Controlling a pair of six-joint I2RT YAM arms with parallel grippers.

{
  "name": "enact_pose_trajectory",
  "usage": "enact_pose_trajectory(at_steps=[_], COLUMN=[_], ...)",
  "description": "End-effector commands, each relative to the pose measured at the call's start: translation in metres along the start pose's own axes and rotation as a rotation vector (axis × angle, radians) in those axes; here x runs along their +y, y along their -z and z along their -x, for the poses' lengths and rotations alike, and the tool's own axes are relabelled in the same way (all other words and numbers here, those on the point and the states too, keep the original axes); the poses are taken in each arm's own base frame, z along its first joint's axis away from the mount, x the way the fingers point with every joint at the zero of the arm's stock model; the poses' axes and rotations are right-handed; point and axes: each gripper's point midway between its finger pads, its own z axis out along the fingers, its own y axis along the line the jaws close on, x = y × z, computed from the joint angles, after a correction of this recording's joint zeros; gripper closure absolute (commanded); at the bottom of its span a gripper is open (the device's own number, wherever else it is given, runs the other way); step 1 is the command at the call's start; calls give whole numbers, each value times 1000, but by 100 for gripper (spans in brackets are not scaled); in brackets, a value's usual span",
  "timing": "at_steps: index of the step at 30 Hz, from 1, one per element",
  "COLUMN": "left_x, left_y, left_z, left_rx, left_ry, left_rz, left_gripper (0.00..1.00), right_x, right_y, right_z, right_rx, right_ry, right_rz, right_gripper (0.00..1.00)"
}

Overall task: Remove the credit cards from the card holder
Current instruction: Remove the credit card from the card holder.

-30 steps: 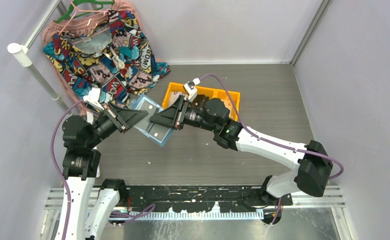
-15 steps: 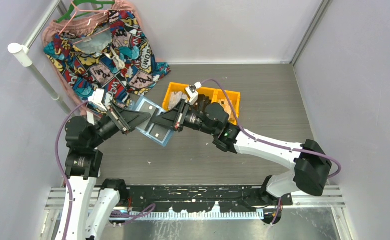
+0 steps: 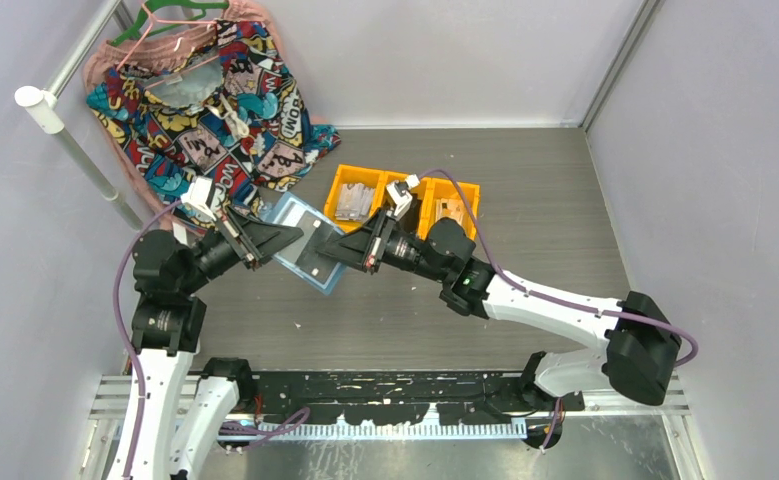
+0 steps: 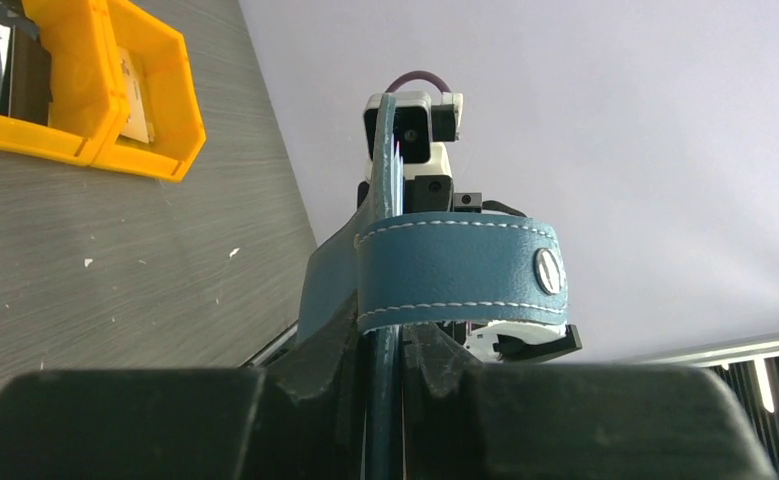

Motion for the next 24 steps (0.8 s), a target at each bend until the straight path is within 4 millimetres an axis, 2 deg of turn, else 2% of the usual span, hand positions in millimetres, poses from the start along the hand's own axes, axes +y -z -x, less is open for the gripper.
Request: enact_pose_trajectory(at_steps=[1, 3, 4, 6, 7, 10, 13, 16, 21, 24], left_x=[-25, -23, -23, -24, -25, -27, -26, -25, -20, -10], left_y=[2, 2, 2, 3, 3, 3, 4, 3, 3, 2], left_z=[3, 3, 3, 2, 2, 2, 2, 1, 3, 11], left_rx=[-5, -5, -6, -5, -6, -4, 0, 0, -14, -64], left_ry=[-59, -55, -55, -57, -58, -60, -59, -61, -70, -104], left_rz=[-78, -74, -73, -74, -74, -76, -75, -74, -56, -3], left_gripper=[86, 89, 92, 97, 100, 100, 100, 100, 100, 100], right_x=[12, 18, 21, 26, 27, 31, 35, 38, 37, 30], right_y=[7, 4, 2, -1, -4, -9, -14, -15, -4, 8], right_z=[3, 3, 4, 6, 7, 12, 13, 15, 18, 19], right_rx=[-29, -21, -18, -21, -27, -41, -41, -44, -64, -75], right_ry=[16, 20, 22, 19, 17, 7, -5, -11, -11, -10], right_rz=[32, 47, 57, 68, 70, 85, 103, 116, 116, 98], right_gripper=[99, 99, 94, 71, 63, 56, 59, 77, 97, 99])
